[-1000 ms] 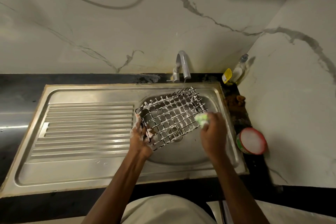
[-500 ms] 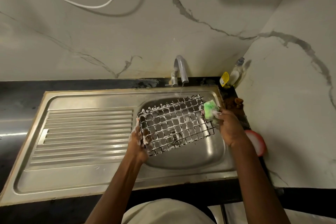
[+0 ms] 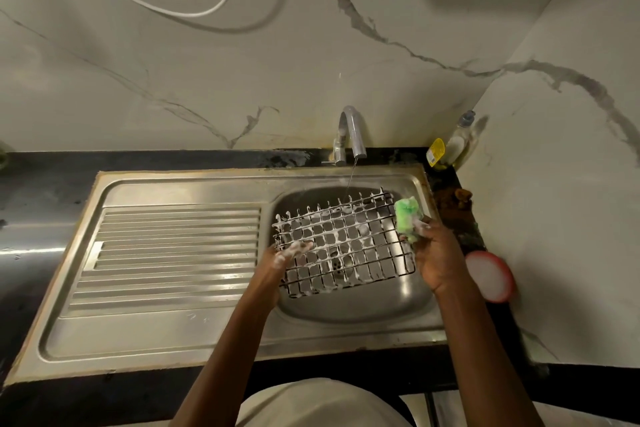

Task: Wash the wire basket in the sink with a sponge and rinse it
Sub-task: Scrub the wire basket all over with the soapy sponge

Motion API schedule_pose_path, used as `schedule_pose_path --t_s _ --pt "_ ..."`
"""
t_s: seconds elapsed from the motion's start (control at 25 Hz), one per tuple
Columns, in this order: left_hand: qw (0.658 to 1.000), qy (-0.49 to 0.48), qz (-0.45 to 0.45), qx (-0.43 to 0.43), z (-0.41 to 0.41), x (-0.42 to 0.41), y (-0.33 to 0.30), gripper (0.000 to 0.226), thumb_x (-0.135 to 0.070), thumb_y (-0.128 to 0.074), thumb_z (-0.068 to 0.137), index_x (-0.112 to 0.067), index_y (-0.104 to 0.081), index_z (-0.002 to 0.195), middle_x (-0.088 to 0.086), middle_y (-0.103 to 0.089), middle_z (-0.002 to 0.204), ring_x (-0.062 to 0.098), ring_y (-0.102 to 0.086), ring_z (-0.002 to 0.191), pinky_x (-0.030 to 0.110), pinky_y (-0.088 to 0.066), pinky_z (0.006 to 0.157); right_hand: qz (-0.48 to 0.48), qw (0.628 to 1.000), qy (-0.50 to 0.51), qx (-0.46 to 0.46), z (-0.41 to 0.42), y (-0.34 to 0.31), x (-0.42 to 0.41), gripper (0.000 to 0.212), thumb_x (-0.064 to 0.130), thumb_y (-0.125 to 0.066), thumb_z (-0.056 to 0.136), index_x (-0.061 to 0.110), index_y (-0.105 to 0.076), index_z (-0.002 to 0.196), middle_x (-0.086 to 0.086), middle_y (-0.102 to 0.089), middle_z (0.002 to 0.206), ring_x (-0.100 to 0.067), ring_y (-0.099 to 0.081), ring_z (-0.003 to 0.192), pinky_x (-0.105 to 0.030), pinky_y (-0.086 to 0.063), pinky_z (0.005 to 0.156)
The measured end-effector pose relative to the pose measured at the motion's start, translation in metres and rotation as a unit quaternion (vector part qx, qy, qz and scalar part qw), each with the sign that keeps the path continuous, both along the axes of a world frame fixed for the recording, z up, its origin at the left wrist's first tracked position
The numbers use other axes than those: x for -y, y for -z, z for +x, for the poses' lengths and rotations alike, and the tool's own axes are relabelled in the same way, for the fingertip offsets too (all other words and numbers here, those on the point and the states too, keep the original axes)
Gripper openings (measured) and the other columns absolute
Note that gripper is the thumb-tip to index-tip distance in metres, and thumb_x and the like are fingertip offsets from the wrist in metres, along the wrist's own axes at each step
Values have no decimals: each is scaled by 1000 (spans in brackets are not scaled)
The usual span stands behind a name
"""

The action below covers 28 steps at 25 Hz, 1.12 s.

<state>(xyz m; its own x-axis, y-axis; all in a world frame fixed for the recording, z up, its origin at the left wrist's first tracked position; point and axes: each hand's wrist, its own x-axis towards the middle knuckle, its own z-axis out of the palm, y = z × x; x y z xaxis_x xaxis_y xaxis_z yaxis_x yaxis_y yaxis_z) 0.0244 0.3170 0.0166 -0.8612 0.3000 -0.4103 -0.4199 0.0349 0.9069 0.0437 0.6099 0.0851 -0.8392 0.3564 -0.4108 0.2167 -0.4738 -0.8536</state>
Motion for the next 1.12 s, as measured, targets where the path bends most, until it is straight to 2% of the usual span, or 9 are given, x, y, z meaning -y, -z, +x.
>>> schedule_pose_path --t_s 0.12,0.24,0.36,0.52,0.6,0.68,0.88,1.0,1.12 --pt "999 -32 -21 15 -7 -14 -6 25 -45 -61 95 -28 -79 97 3 -70 134 29 -58 134 59 -42 114 29 1000 1 -7 2 -1 2 32 -4 -37 96 9 -66 101 -3 -71 85 -10 -64 71 -17 -51 56" --pt "994 -84 -53 42 -11 -23 2 40 -15 -65 101 -36 -84 72 -9 -81 103 28 -67 122 49 -52 107 69 997 -21 -11 1 -6 4 32 -2 -41 97 12 -67 105 -1 -74 91 -10 -68 81 -19 -53 68" --pt "992 -88 -60 61 -10 -24 5 16 -35 -80 87 -24 -84 78 -12 -80 91 23 -75 107 49 -55 102 204 977 -46 40 -2 -16 -5 26 1 -50 95 17 -69 103 -12 -71 106 -24 -67 94 -26 -50 70" --pt "989 -120 -51 68 -13 -29 6 75 -52 -96 49 -5 -79 104 6 -79 111 19 -75 103 46 -56 103 597 795 89 61 -12 -29 0 28 -3 -61 85 1 -71 111 -17 -68 105 -29 -62 93 -2 -35 69" --pt "990 -109 -48 78 -12 -36 -2 40 -28 -94 66 -7 -77 96 7 -80 103 20 -75 98 42 -58 98 694 716 68 16 -9 -18 35 33 -4 -61 82 3 -71 113 -16 -65 106 -27 -59 95 -10 -42 78" --pt "991 -106 -53 65 -11 -38 -5 25 -18 -91 75 -10 -76 95 2 -79 95 12 -74 90 33 -58 88 713 699 -9 -50 3 8 78 26 0 -61 86 4 -71 110 -12 -63 106 -19 -54 94 -27 -54 70" --pt "988 -127 -73 49 -9 -27 21 121 -78 -93 26 -2 -70 118 9 -78 114 23 -75 104 43 -61 95 749 660 -13 -57 5 6 57 29 5 -58 85 0 -70 112 -17 -63 105 -23 -58 92 -28 -56 62" --pt "989 -129 -54 53 -11 -25 41 138 -78 -94 21 -1 -63 131 14 -74 125 27 -74 111 48 -59 100 760 649 47 4 -1 1 43 42 -7 -63 76 2 -68 117 -19 -62 109 -34 -59 98 -35 -56 68" --pt "990 -128 -25 54 -9 -30 7 128 -60 -98 33 1 -58 137 19 -72 128 33 -71 117 50 -54 106 753 651 -20 -91 24 22 88 38 -8 -62 80 2 -70 115 -17 -63 108 -28 -59 94 -31 -58 65"
